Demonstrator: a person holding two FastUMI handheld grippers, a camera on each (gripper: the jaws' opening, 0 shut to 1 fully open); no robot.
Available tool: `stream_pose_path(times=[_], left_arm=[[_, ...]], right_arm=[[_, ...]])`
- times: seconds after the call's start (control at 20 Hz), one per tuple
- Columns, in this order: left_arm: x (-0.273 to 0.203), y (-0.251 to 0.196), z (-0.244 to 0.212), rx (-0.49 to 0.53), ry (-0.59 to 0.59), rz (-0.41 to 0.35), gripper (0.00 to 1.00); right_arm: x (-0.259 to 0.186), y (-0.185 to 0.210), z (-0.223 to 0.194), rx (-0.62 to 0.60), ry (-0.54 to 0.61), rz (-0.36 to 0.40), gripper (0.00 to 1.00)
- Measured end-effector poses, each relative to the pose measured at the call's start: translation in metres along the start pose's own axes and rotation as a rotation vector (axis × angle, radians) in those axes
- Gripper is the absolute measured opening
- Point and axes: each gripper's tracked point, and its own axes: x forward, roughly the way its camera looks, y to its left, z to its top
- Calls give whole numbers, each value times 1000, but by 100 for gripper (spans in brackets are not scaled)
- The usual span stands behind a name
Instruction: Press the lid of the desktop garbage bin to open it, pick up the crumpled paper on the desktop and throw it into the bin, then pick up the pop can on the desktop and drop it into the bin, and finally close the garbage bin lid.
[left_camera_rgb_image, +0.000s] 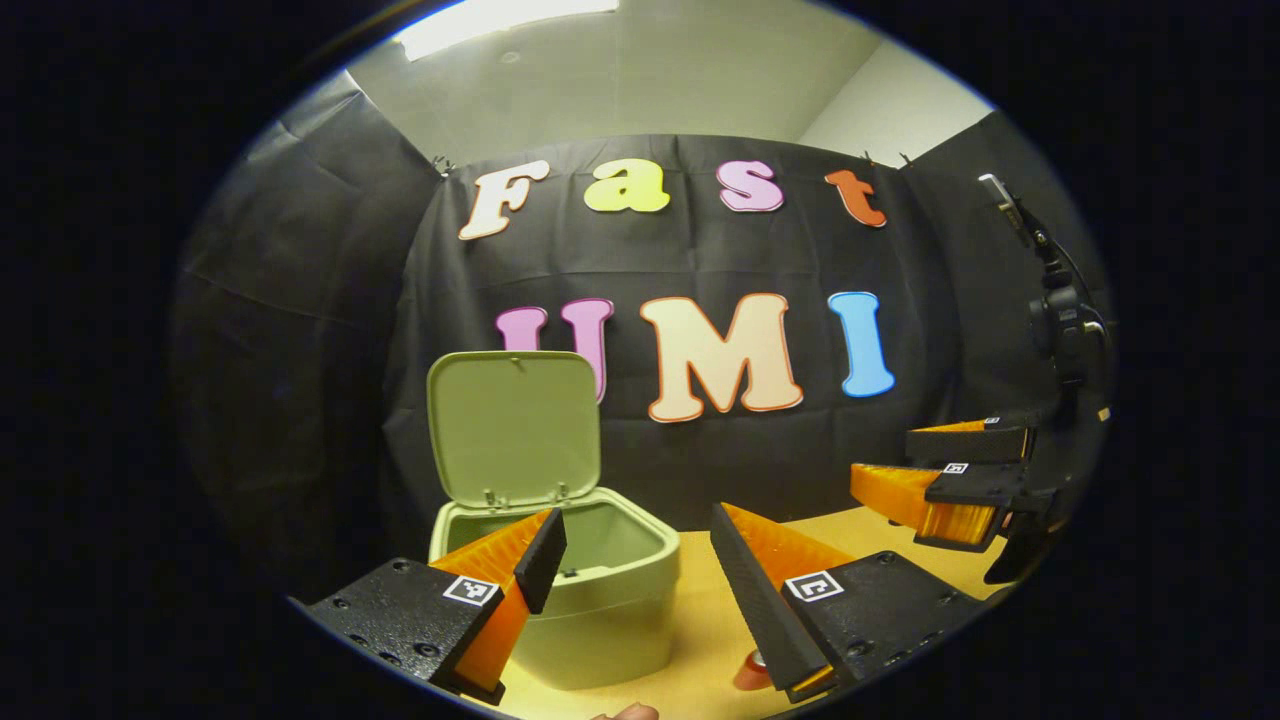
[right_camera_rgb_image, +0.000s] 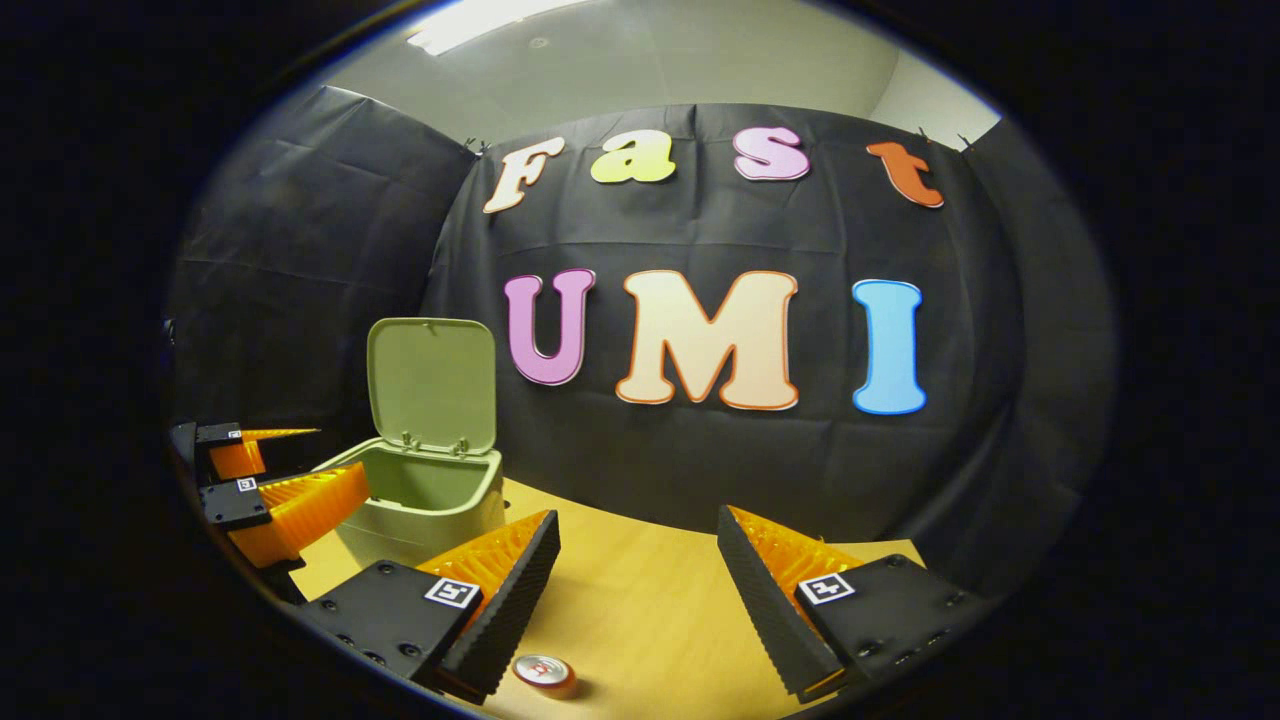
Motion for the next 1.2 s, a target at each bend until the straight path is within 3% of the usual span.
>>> stream_pose_path(times=[0.5,1.2], left_arm=[[3,-87,-67,-11,137,-144,88],[15,-127,-198,-4,384,-180,89]], right_arm=[[-54,-93,-29,26,72,-146,99],[-117,-168,-76,15,203,-313,100]])
